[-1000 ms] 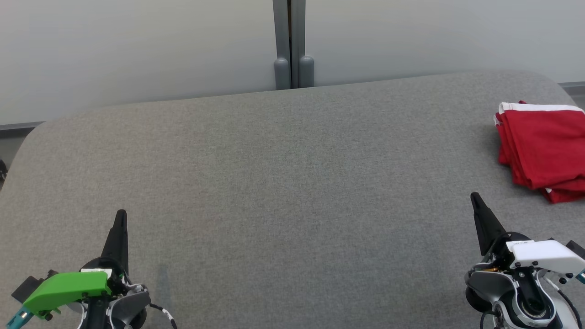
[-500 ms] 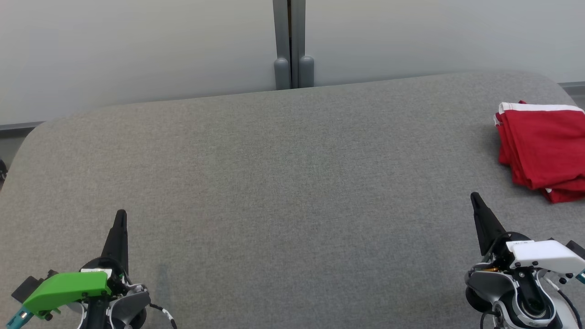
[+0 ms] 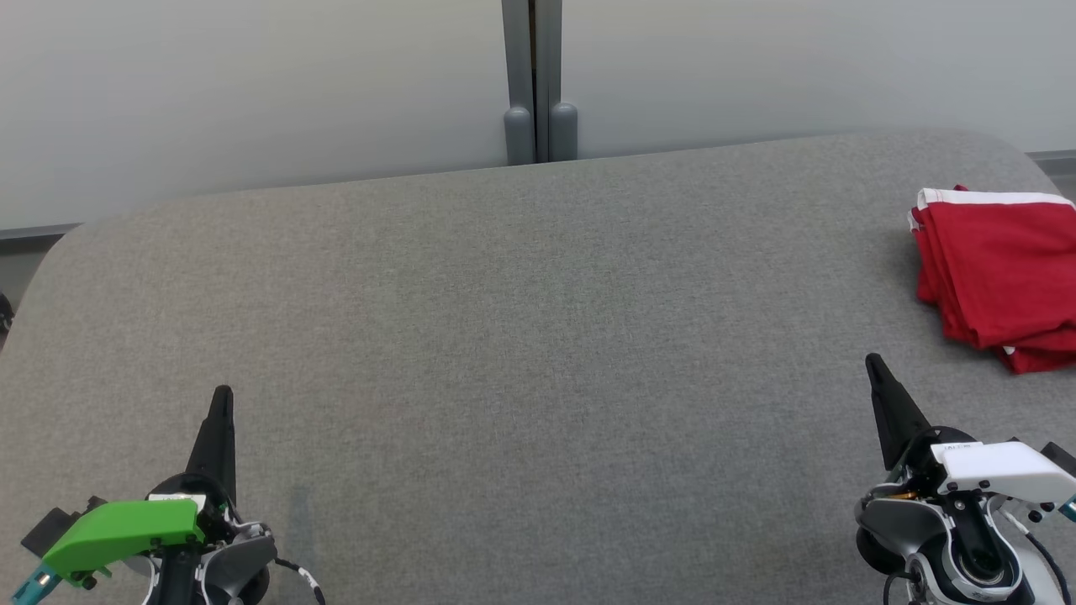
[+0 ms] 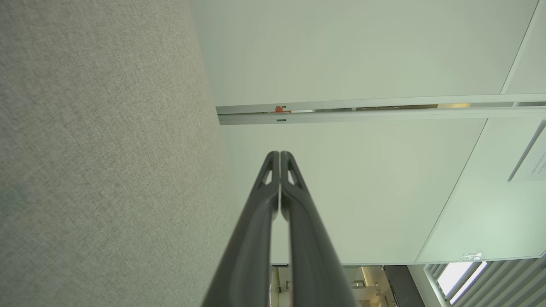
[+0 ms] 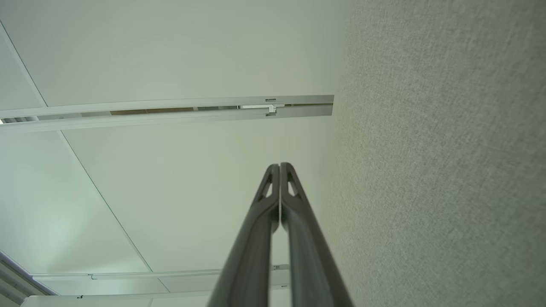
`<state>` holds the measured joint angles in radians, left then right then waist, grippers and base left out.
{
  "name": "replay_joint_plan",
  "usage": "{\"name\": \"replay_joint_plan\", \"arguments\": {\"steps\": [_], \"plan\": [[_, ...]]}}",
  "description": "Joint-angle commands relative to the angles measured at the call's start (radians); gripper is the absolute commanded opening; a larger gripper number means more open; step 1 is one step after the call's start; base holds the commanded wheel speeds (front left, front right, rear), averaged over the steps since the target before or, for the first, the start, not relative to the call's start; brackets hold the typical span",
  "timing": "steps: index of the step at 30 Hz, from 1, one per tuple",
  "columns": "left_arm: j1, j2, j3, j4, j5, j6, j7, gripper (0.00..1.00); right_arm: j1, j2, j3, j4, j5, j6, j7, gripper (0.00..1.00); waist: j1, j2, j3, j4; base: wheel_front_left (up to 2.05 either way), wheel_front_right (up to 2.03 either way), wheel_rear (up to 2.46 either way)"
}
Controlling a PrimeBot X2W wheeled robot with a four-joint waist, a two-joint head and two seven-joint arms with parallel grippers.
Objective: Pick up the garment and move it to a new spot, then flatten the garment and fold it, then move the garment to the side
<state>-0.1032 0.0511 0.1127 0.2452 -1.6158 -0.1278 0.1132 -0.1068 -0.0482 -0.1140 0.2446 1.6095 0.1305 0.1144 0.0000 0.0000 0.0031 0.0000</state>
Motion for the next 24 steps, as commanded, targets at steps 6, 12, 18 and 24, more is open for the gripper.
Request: {"name": "replay_joint_plan", "arguments": {"steps": [6, 12, 18, 24], "plan": [[-0.013, 0.001, 0.003, 0.001, 0.005, -0.006, 0.004, 0.00, -0.005, -0.004, -0.001, 0.001, 0.007, 0.000, 0.003, 0.00, 0.0000, 0.0000, 0.000, 0.000, 0.00, 0.00, 0.00], [-0.013, 0.001, 0.003, 0.001, 0.005, -0.006, 0.004, 0.00, -0.005, -0.004, -0.001, 0.001, 0.007, 0.000, 0.003, 0.00, 0.0000, 0.0000, 0.000, 0.000, 0.00, 0.00, 0.00], [-0.013, 0.001, 0.004, 0.001, 0.005, -0.006, 0.004, 0.00, -0.005, -0.004, -0.001, 0.001, 0.007, 0.000, 0.003, 0.00, 0.0000, 0.0000, 0.000, 0.000, 0.00, 0.00, 0.00], [-0.013, 0.000, 0.004, 0.001, 0.005, -0.006, 0.005, 0.00, -0.005, -0.004, -0.001, 0.001, 0.007, 0.000, 0.003, 0.00, 0.0000, 0.0000, 0.000, 0.000, 0.00, 0.00, 0.00]]}}
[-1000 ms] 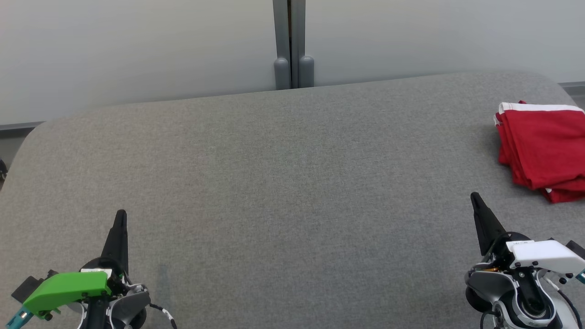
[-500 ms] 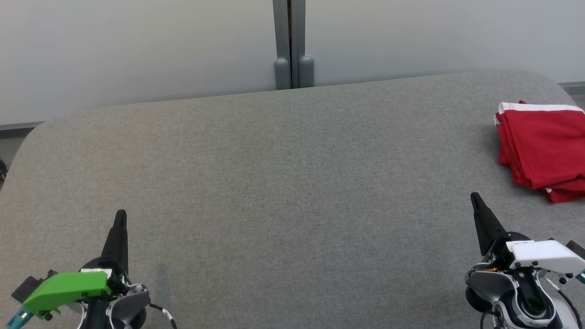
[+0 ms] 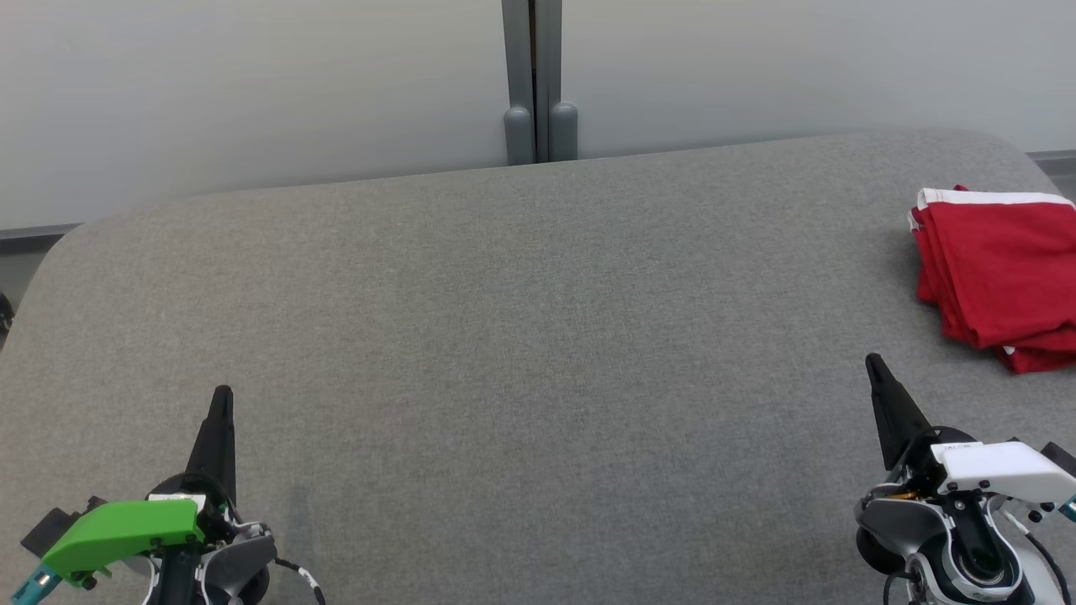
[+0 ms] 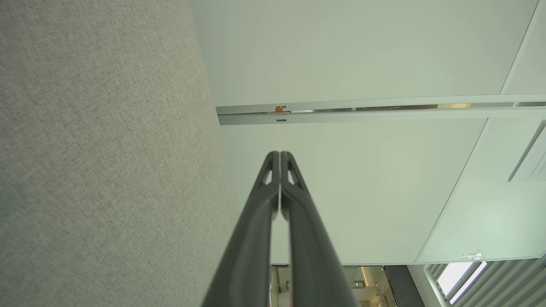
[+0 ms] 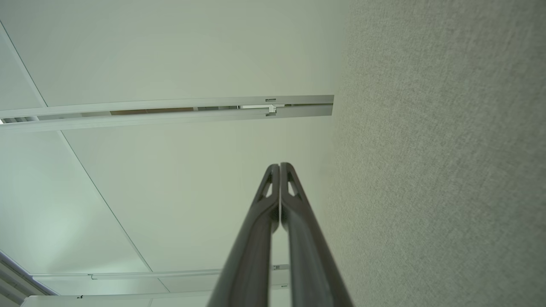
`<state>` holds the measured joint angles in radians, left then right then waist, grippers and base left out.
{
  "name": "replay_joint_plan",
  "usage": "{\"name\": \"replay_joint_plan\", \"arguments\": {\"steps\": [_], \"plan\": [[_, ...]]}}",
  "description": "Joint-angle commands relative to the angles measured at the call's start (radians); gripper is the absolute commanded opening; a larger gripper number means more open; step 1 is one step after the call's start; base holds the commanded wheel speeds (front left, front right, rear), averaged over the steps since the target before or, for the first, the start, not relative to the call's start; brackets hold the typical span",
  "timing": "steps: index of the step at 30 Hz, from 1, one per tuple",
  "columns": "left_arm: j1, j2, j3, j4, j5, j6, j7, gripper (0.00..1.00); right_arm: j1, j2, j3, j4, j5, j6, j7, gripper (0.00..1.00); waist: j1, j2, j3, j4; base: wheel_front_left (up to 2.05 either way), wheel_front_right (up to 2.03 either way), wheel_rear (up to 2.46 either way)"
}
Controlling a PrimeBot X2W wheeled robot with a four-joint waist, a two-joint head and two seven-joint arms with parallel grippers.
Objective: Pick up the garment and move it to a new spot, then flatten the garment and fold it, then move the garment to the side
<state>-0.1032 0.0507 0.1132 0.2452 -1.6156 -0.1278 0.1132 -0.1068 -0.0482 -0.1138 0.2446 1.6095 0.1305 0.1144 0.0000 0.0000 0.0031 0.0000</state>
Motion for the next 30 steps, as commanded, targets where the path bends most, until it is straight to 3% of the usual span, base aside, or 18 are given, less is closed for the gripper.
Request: {"name": "replay_joint_plan", "arguments": {"steps": [1, 30], "plan": [[-0.013, 0.001, 0.003, 0.001, 0.005, -0.006, 0.005, 0.00, -0.005, -0.004, -0.001, 0.001, 0.007, 0.000, 0.003, 0.00, 0.0000, 0.0000, 0.000, 0.000, 0.00, 0.00, 0.00], [-0.013, 0.001, 0.003, 0.001, 0.006, -0.006, 0.005, 0.00, -0.005, -0.004, -0.001, 0.001, 0.007, 0.000, 0.003, 0.00, 0.0000, 0.0000, 0.000, 0.000, 0.00, 0.00, 0.00]]}}
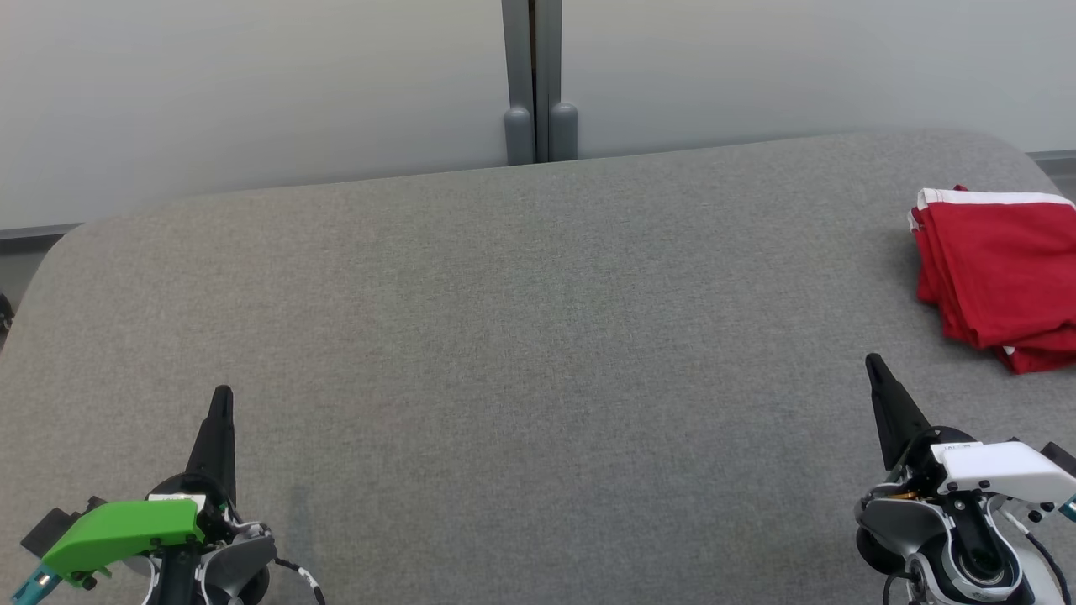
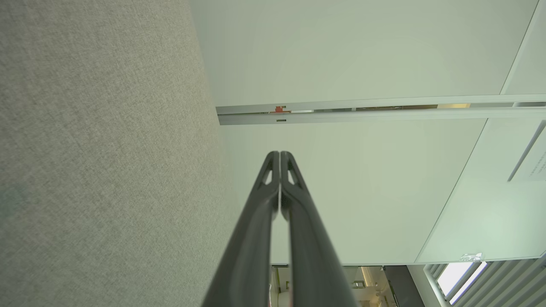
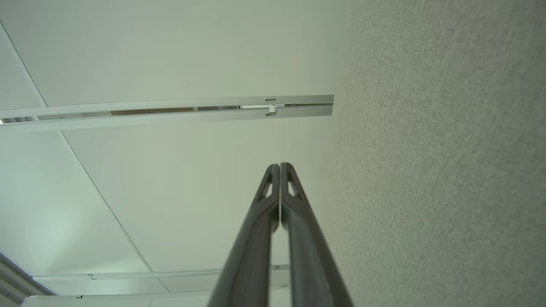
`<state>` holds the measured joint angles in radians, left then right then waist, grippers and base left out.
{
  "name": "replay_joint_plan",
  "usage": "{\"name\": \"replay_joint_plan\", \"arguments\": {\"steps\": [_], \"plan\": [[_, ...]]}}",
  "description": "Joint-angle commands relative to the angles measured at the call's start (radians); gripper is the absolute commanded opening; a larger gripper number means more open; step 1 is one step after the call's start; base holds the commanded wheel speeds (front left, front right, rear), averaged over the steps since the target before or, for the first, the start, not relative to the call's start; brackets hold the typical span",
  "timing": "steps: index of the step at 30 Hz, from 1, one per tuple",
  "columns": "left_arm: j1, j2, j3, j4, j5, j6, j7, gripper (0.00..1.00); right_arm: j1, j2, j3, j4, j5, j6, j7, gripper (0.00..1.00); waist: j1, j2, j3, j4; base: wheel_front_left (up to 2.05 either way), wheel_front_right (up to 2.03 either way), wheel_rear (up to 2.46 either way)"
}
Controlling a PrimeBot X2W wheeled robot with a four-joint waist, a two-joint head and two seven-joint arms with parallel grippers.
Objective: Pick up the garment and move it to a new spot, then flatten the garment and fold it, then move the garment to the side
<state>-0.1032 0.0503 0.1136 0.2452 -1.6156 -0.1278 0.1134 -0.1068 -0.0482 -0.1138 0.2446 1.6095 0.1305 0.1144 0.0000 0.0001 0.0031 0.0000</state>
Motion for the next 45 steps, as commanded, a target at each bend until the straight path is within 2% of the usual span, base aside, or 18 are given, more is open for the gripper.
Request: {"name": "replay_joint_plan", "arguments": {"steps": [1, 45], "plan": [[-0.013, 0.001, 0.003, 0.001, 0.006, -0.006, 0.005, 0.00, -0.005, -0.004, -0.001, 0.001, 0.007, 0.000, 0.003, 0.00, 0.0000, -0.0001, 0.000, 0.000, 0.00, 0.00, 0.00], [-0.013, 0.001, 0.003, 0.001, 0.006, -0.006, 0.005, 0.00, -0.005, -0.004, -0.001, 0.001, 0.007, 0.000, 0.003, 0.00, 0.0000, -0.0001, 0.000, 0.000, 0.00, 0.00, 0.00]]}}
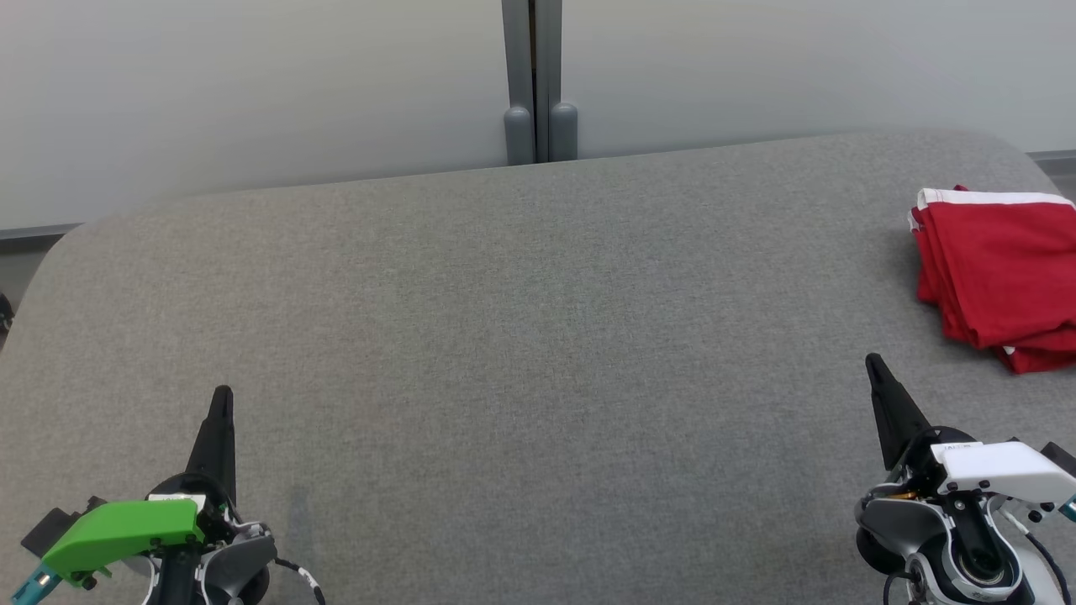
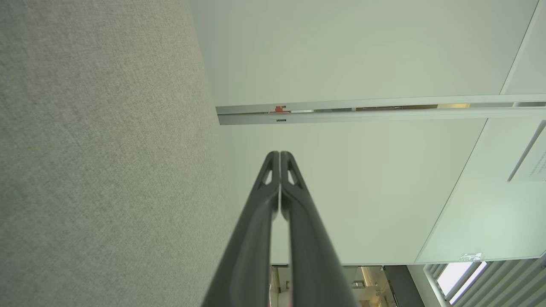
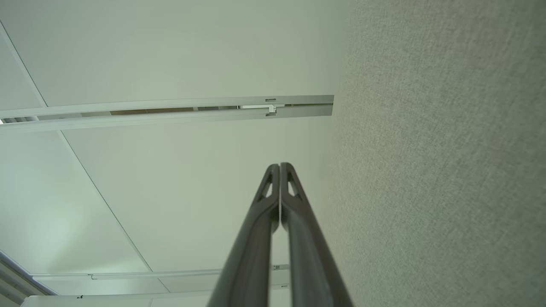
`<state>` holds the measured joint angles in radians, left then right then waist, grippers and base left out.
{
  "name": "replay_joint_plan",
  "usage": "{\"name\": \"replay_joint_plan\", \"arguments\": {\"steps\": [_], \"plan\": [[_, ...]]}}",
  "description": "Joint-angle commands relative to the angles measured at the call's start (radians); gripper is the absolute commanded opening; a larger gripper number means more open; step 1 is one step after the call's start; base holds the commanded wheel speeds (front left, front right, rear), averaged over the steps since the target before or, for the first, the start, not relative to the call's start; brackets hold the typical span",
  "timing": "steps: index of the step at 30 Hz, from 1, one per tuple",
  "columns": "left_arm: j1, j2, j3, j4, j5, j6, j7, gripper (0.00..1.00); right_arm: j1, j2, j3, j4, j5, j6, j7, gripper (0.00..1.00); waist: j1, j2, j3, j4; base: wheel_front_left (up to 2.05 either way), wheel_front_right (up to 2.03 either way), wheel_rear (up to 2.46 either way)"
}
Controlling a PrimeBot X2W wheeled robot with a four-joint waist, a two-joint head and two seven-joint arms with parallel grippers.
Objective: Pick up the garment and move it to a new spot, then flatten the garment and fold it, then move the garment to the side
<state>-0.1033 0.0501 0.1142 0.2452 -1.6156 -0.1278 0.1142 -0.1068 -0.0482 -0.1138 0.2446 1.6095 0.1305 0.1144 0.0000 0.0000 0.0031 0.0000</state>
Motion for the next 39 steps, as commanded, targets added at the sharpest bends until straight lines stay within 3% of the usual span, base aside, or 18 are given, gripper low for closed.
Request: {"name": "replay_joint_plan", "arguments": {"steps": [1, 39], "plan": [[-0.013, 0.001, 0.003, 0.001, 0.006, -0.006, 0.004, 0.00, -0.005, -0.004, -0.001, 0.001, 0.007, 0.000, 0.003, 0.00, 0.0000, 0.0000, 0.000, 0.000, 0.00, 0.00, 0.00], [-0.013, 0.001, 0.003, 0.001, 0.007, -0.006, 0.004, 0.00, -0.005, -0.004, -0.001, 0.001, 0.007, 0.000, 0.003, 0.00, 0.0000, 0.0000, 0.000, 0.000, 0.00, 0.00, 0.00]]}}
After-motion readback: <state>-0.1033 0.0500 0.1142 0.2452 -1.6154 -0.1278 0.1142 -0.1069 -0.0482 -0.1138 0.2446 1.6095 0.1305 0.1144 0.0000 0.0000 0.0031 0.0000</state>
